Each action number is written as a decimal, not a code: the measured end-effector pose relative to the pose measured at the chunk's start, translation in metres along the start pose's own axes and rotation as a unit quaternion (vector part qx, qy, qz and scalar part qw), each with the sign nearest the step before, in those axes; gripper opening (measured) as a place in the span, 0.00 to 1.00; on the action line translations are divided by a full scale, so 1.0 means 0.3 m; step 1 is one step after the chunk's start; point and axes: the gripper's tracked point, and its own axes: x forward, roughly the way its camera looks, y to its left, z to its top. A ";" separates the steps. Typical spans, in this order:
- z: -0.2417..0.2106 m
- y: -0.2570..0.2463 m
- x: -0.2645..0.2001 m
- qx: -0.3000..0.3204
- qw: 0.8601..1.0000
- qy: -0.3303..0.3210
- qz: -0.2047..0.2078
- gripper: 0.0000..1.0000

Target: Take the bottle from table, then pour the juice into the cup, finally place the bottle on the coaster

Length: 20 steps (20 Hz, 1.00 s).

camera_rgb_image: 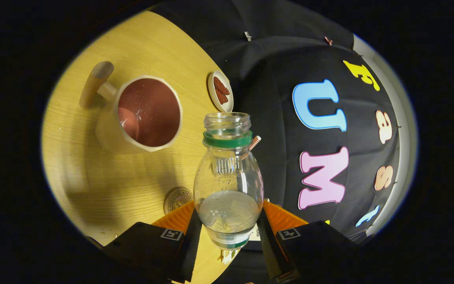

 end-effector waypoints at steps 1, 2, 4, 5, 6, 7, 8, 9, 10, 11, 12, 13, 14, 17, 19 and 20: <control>0.006 0.008 0.002 -0.013 1.000 -0.004 0.001 0.72; 0.008 0.009 0.002 -0.023 1.000 -0.006 0.001 0.72; 0.010 0.009 0.009 -0.039 0.999 -0.006 0.001 0.72; 0.008 0.017 0.013 -0.042 0.999 -0.005 0.003 0.72; 0.009 0.024 0.015 -0.046 0.999 -0.005 0.004 0.72; 0.010 0.025 0.024 -0.051 0.999 -0.005 0.004 0.72; 0.010 0.024 0.031 -0.059 0.998 -0.004 0.002 0.72; 0.013 0.027 0.032 -0.066 0.998 -0.004 0.001 0.72; 0.013 0.030 0.036 -0.073 0.997 -0.004 0.001 0.72; 0.014 0.029 0.044 -0.082 0.997 -0.004 0.000 0.72; 0.016 0.027 0.044 -0.094 0.996 -0.004 -0.002 0.72; 0.024 0.022 0.049 -0.107 0.994 -0.007 -0.005 0.72; 0.031 0.020 0.052 -0.117 0.993 -0.009 -0.007 0.72; 0.027 0.029 0.058 -0.130 0.991 -0.010 -0.007 0.72; 0.031 0.029 0.062 -0.137 0.990 -0.010 -0.007 0.72; 0.032 0.026 0.062 -0.141 0.990 -0.010 -0.008 0.72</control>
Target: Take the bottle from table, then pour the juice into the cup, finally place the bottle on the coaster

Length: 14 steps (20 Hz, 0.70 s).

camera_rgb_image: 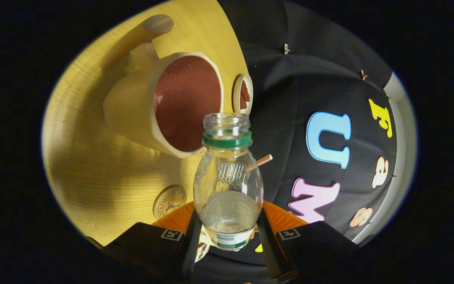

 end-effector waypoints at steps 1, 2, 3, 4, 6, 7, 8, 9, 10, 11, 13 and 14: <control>0.006 -0.002 0.001 -0.006 1.000 -0.002 0.000 0.72; 0.010 -0.010 -0.002 -0.015 1.000 -0.005 -0.004 0.72; 0.011 -0.019 -0.002 -0.025 1.000 -0.008 -0.007 0.72; 0.014 -0.020 -0.001 -0.032 0.999 -0.010 -0.009 0.72; 0.012 -0.022 0.002 -0.041 0.999 -0.011 -0.008 0.72; 0.015 -0.027 0.001 -0.045 0.999 -0.011 -0.008 0.72; 0.016 -0.028 0.003 -0.048 0.999 -0.011 -0.009 0.72; 0.020 -0.029 0.004 -0.052 0.999 -0.011 -0.009 0.72; 0.021 -0.033 0.007 -0.056 0.998 -0.011 -0.010 0.72; 0.021 -0.036 0.008 -0.060 0.998 -0.010 -0.010 0.72; 0.018 -0.038 0.006 -0.065 0.998 -0.010 -0.010 0.72; 0.017 -0.041 0.003 -0.069 0.998 -0.010 -0.010 0.72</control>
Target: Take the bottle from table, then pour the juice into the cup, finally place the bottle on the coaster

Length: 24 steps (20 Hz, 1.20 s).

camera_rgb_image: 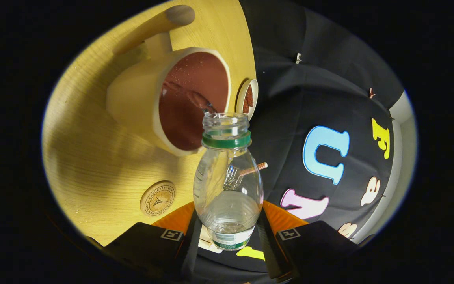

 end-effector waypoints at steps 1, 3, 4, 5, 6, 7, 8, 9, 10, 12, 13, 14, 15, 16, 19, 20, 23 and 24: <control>-0.002 -0.006 0.005 -0.004 1.000 -0.001 -0.001 0.72; 0.000 -0.009 0.003 -0.013 1.000 -0.003 -0.003 0.72; 0.002 -0.014 0.000 -0.018 1.000 -0.004 -0.004 0.72; -0.002 -0.017 -0.004 -0.023 1.000 -0.003 -0.003 0.72; -0.002 -0.015 -0.003 -0.027 1.000 -0.002 -0.002 0.72; 0.000 -0.015 -0.001 -0.033 0.999 -0.001 -0.001 0.72; -0.001 -0.019 0.000 -0.040 0.999 0.000 -0.001 0.72; -0.001 -0.022 0.000 -0.047 0.999 0.000 -0.001 0.72; -0.001 -0.022 0.007 -0.054 0.999 0.001 -0.001 0.72; 0.005 -0.033 0.003 -0.064 0.998 0.000 -0.004 0.72; 0.006 -0.035 0.003 -0.067 0.998 -0.001 -0.004 0.72; 0.006 -0.037 0.006 -0.071 0.997 -0.001 -0.005 0.72; 0.008 -0.041 0.006 -0.077 0.997 -0.002 -0.006 0.72; 0.010 -0.044 0.010 -0.083 0.997 -0.002 -0.006 0.72; 0.008 -0.054 0.018 -0.098 0.995 -0.001 -0.006 0.72; 0.011 -0.055 0.017 -0.101 0.995 0.000 -0.006 0.72; 0.019 -0.067 0.025 -0.112 0.994 -0.003 -0.009 0.72; 0.021 -0.068 0.027 -0.116 0.993 -0.004 -0.009 0.72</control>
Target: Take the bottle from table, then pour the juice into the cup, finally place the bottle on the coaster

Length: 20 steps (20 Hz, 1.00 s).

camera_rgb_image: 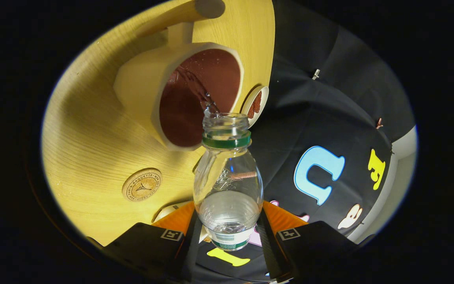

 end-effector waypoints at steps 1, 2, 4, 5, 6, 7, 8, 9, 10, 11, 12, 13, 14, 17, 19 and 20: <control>0.002 -0.001 0.000 -0.005 1.000 -0.001 0.000 0.72; 0.005 -0.001 -0.001 -0.010 1.000 -0.001 -0.001 0.72; 0.005 -0.007 -0.003 -0.020 1.000 -0.003 -0.003 0.72; 0.006 -0.020 0.002 -0.030 0.999 -0.006 -0.008 0.72; 0.003 -0.040 -0.001 -0.039 0.999 -0.010 -0.013 0.72; 0.003 -0.059 -0.001 -0.045 0.999 -0.013 -0.018 0.71; -0.001 -0.070 0.007 -0.052 0.998 -0.015 -0.021 0.72; -0.004 -0.081 0.013 -0.058 0.998 -0.015 -0.024 0.72; -0.012 -0.092 0.015 -0.062 0.998 -0.015 -0.026 0.72; -0.019 -0.098 0.013 -0.065 0.997 -0.015 -0.027 0.72; -0.021 -0.100 0.013 -0.068 0.997 -0.014 -0.028 0.72; -0.023 -0.106 0.013 -0.073 0.997 -0.016 -0.030 0.72; -0.027 -0.116 0.012 -0.078 0.996 -0.017 -0.035 0.72; -0.031 -0.154 0.000 -0.093 0.994 -0.022 -0.060 0.72; -0.045 -0.163 -0.010 -0.095 0.993 -0.022 -0.066 0.72; -0.051 -0.169 -0.007 -0.096 0.993 -0.021 -0.069 0.72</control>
